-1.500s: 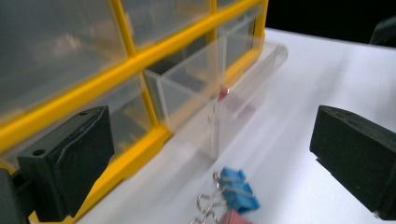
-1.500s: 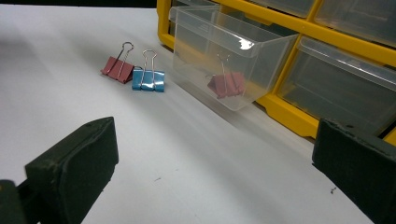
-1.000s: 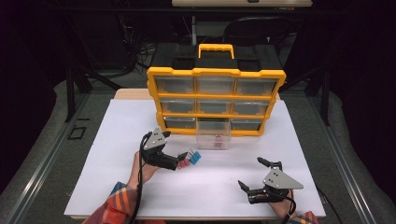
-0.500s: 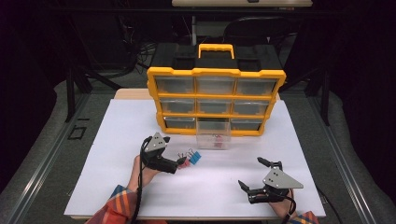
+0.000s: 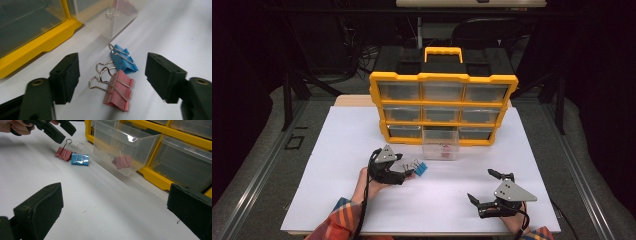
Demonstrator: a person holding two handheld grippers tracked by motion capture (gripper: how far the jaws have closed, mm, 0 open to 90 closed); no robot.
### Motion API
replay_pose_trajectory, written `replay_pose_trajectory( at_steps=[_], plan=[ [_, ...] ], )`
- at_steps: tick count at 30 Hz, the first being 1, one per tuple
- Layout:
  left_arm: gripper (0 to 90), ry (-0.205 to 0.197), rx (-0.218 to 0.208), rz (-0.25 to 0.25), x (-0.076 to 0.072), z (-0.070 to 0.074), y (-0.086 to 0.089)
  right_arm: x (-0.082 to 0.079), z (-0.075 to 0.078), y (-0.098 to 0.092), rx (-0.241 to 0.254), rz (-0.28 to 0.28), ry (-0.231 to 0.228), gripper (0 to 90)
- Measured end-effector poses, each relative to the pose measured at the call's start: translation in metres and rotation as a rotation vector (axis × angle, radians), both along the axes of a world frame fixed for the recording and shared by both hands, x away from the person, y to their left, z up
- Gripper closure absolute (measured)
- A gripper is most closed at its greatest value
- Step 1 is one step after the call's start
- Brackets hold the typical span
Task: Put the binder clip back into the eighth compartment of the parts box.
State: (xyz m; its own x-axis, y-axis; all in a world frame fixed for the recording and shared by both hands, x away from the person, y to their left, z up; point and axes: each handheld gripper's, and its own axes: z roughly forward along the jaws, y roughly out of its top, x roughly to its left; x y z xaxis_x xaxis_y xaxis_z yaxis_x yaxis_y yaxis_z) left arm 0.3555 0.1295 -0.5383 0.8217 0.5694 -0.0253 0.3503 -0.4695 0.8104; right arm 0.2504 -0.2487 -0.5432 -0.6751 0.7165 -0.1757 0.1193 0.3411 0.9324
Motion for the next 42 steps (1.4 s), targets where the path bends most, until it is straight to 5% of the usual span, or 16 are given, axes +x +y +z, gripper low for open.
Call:
replay_pose_trajectory(
  at_steps=[14, 25, 36, 42],
  plan=[
    [56.2, 0.038, -0.042, 0.003, 0.003, -0.011, 0.006, 0.005, -0.001, 0.006, -0.017, 0.029, 0.006, 0.1],
    [72.7, 0.033, -0.032, -0.023, 0.006, -0.014, 0.003, 0.003, 0.0, 0.006, -0.017, 0.028, 0.008, 0.0],
    [68.4, 0.079, -0.012, -0.043, 0.01, -0.019, 0.002, 0.002, -0.001, 0.004, -0.019, 0.023, 0.01, 0.0],
    [76.1, 0.09, -0.064, -0.055, 0.009, -0.017, 0.006, 0.003, -0.001, 0.007, -0.025, 0.03, 0.006, 0.0]
  ],
)
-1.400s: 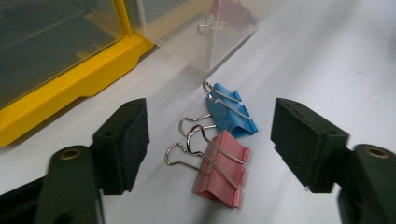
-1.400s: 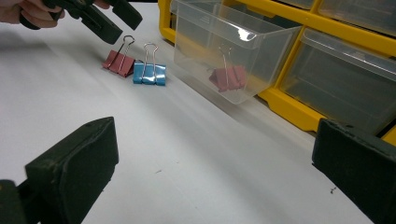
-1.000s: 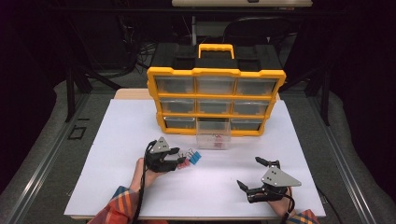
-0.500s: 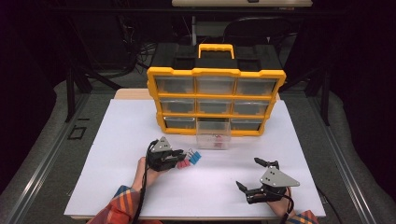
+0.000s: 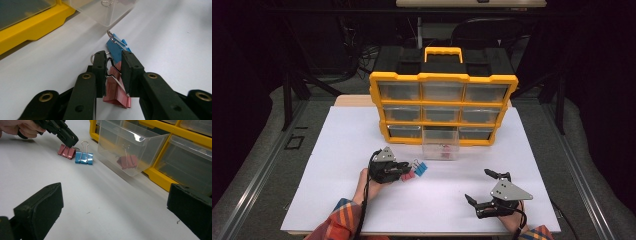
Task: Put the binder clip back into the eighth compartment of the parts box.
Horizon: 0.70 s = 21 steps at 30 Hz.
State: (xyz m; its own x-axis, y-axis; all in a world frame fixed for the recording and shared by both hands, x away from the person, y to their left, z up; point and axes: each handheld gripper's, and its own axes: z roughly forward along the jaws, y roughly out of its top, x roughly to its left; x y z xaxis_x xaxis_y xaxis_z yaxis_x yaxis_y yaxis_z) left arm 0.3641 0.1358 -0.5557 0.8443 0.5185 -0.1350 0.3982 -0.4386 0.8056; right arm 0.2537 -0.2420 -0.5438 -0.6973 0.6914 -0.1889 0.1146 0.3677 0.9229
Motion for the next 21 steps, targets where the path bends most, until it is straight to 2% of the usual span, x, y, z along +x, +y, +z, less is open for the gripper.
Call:
replay_pose_trajectory(
  at_steps=[3, 9, 14, 21],
  plan=[
    [78.9, 0.014, -0.023, -0.012, -0.001, 0.001, 0.001, 0.0, 0.0, 0.001, -0.001, 0.004, -0.002, 0.0],
    [86.2, 0.079, -0.08, -0.055, 0.0, 0.001, 0.004, 0.0, 0.0, 0.0, 0.0, 0.003, -0.001, 0.0],
    [88.3, 0.068, -0.064, -0.056, -0.005, 0.004, 0.002, 0.0, 0.0, 0.001, 0.001, 0.009, -0.002, 0.1],
    [88.3, 0.03, -0.044, -0.042, -0.01, 0.01, 0.002, 0.0, 0.001, 0.001, 0.002, 0.009, -0.005, 0.0]
  ],
)
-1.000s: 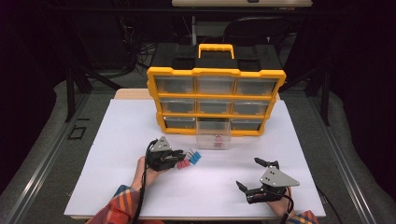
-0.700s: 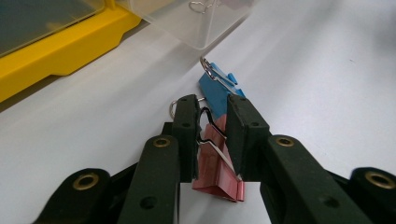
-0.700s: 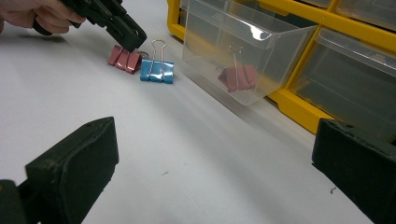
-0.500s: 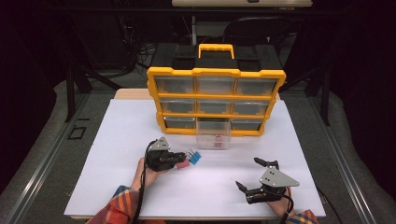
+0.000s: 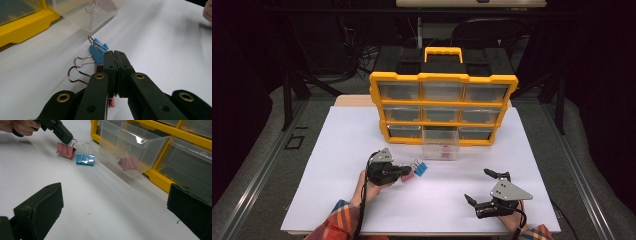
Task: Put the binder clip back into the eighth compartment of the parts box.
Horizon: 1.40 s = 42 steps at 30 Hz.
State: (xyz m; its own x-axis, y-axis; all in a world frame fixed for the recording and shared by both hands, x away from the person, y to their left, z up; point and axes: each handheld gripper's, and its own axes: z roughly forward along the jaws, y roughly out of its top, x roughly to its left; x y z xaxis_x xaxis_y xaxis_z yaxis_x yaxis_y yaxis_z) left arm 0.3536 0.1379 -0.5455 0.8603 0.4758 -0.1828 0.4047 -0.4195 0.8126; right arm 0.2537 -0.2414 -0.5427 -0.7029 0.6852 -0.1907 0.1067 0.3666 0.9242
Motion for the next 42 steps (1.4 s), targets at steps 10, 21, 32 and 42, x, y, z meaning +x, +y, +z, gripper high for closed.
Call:
replay_pose_trajectory(
  at_steps=[10, 21, 32, 42],
  plan=[
    [88.3, -0.029, -0.002, 0.083, 0.001, 0.01, 0.009, -0.001, -0.002, 0.002, -0.007, 0.009, 0.004, 0.0],
    [88.3, -0.092, 0.01, 0.15, -0.001, 0.02, 0.016, -0.001, -0.001, 0.001, -0.011, -0.003, -0.005, 0.1],
    [88.3, -0.117, 0.052, 0.189, 0.002, 0.027, 0.015, -0.001, -0.001, 0.002, -0.011, 0.007, -0.008, 0.1],
    [88.3, -0.146, 0.049, 0.21, 0.002, 0.037, 0.01, 0.0, -0.001, 0.002, -0.007, 0.006, -0.006, 0.1]
  ],
)
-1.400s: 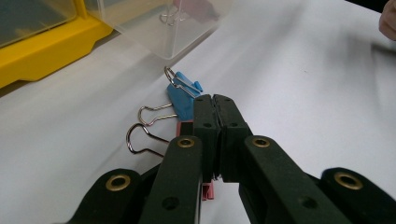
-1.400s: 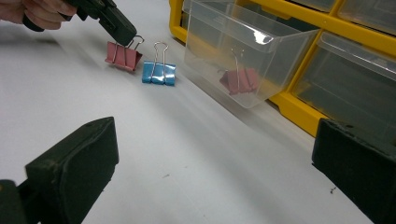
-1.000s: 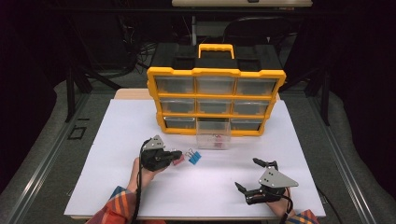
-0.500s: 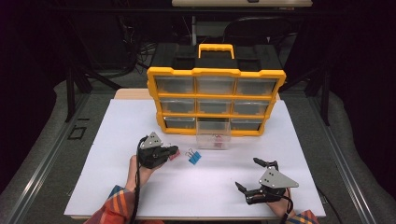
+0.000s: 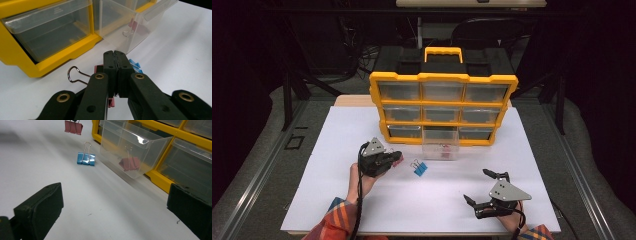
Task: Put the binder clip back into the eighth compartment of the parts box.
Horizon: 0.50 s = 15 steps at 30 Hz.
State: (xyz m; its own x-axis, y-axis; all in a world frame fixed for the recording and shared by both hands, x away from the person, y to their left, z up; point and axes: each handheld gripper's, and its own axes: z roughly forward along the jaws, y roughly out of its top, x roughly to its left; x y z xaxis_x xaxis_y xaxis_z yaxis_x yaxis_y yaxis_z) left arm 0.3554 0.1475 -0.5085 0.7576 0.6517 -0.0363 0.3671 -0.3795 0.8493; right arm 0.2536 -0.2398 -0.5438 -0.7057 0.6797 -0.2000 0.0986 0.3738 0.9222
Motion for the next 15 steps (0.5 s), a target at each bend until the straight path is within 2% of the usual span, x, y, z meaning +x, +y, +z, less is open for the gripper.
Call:
replay_pose_trajectory(
  at_steps=[15],
  plan=[
    [88.4, -0.057, -0.005, -0.004, 0.0, 0.021, -0.011, 0.0, -0.001, 0.0, 0.0, -0.005, 0.005, 0.1]
  ],
)
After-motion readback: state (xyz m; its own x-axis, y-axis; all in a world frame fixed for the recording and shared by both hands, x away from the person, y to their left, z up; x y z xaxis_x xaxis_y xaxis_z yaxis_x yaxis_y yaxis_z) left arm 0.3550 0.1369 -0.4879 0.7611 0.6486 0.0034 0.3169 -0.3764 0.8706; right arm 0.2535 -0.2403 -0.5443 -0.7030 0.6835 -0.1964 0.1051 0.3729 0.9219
